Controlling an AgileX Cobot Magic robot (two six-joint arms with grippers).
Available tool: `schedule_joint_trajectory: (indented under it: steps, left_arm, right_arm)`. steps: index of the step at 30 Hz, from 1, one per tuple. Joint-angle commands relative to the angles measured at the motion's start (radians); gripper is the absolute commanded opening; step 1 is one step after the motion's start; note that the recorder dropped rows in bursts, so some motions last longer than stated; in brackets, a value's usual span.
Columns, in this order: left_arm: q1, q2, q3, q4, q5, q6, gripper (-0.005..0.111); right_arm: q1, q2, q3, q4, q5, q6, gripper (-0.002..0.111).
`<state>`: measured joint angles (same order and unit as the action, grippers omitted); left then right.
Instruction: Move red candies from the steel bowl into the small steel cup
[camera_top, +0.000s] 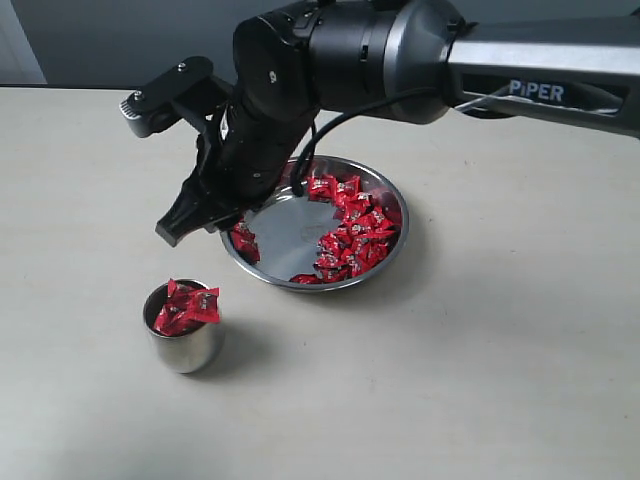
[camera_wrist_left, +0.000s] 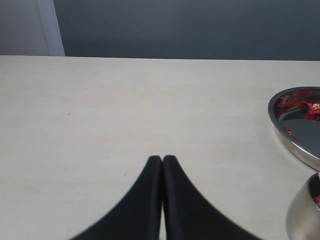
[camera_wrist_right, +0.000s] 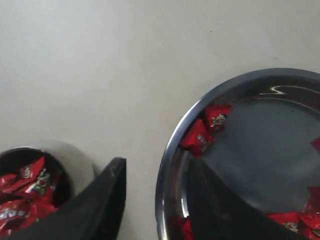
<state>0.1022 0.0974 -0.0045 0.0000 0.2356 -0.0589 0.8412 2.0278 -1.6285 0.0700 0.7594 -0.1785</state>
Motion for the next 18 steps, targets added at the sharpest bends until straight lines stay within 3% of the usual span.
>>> schedule_joint_trajectory:
  steps: [1, 11, 18]
  left_arm:
    - [-0.005, -0.005, 0.004, 0.0, -0.002, -0.002, 0.0]
    - [-0.005, -0.005, 0.004, 0.0, -0.002, -0.002, 0.0]
    - [-0.005, -0.005, 0.004, 0.0, -0.002, -0.002, 0.0]
  right_arm:
    - [-0.024, -0.012, -0.003, -0.051, -0.014, 0.042, 0.039]
    - [-0.225, -0.012, -0.001, 0.01, 0.016, 0.075, 0.039]
    - [-0.312, -0.008, 0.0, 0.01, 0.023, 0.075, 0.039]
